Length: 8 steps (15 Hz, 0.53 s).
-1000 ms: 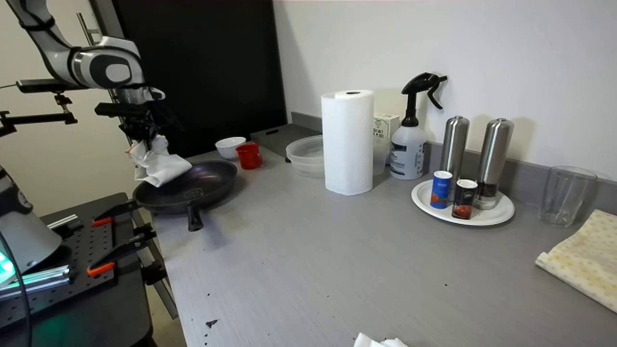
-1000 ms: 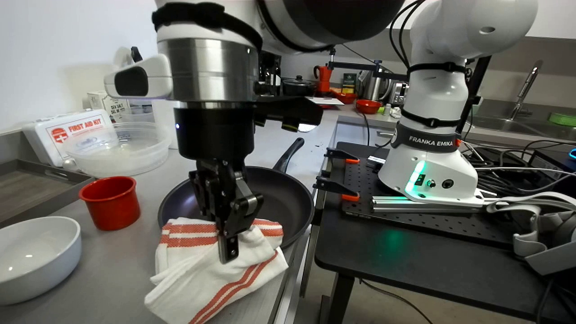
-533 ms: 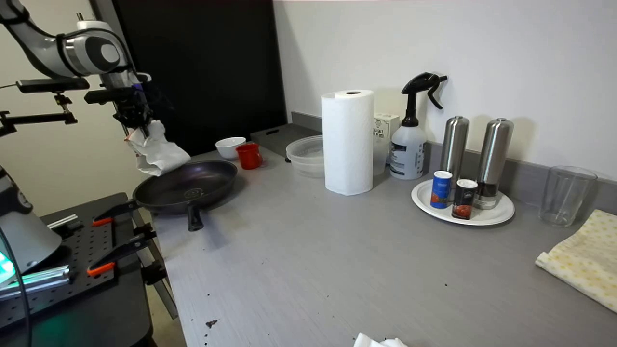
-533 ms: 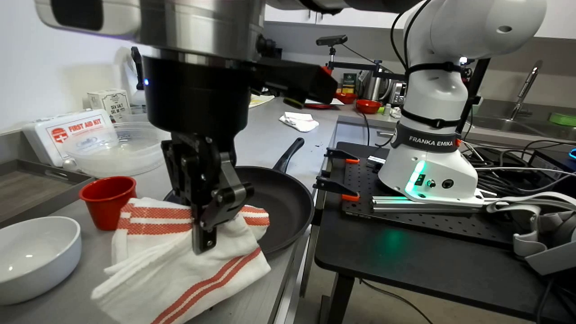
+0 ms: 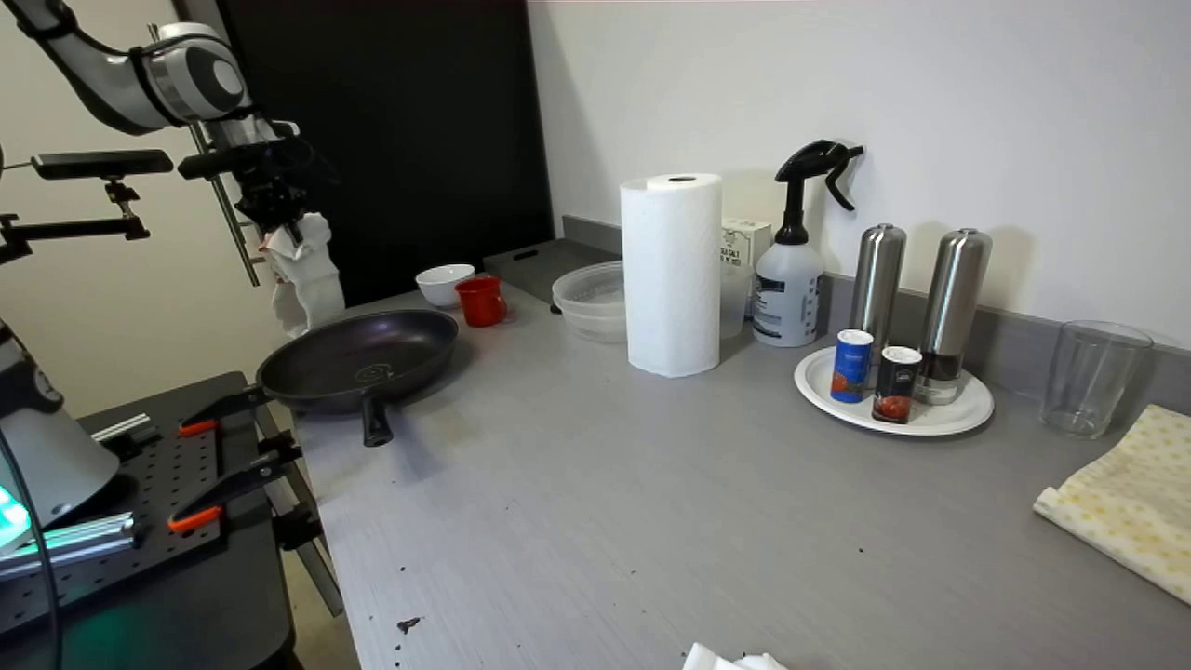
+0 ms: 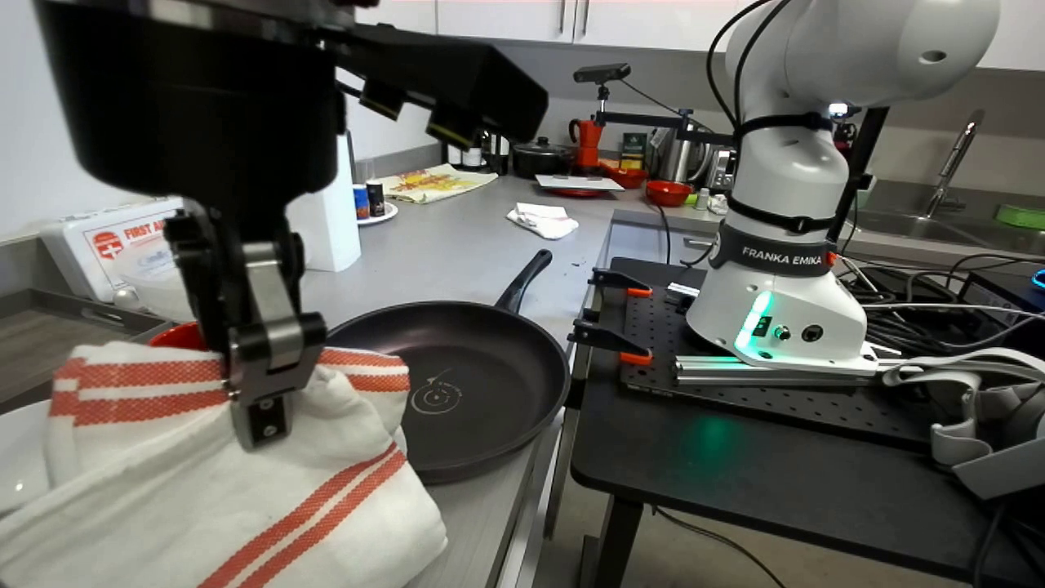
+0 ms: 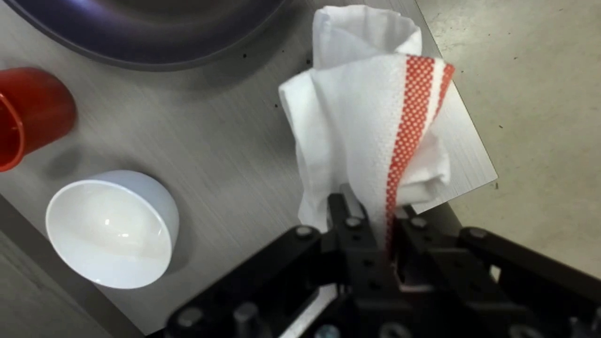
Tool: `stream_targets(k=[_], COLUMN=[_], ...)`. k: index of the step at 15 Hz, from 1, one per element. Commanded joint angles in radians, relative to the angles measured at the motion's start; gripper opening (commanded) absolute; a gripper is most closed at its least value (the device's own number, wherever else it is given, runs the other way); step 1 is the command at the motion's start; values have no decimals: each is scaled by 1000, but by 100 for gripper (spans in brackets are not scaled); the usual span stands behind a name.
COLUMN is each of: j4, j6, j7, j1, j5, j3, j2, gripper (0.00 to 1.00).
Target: Use the white tea towel to wipe the grey pan
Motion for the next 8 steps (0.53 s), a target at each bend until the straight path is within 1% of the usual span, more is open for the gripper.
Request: stream_targets(k=[1,8], j4=[123,272], j6=[-71,-131], j7=[24,-16], j1=[38,46], j5=[-27,16], j3=[-41,-104], j2=[103,260], gripper=[3,3])
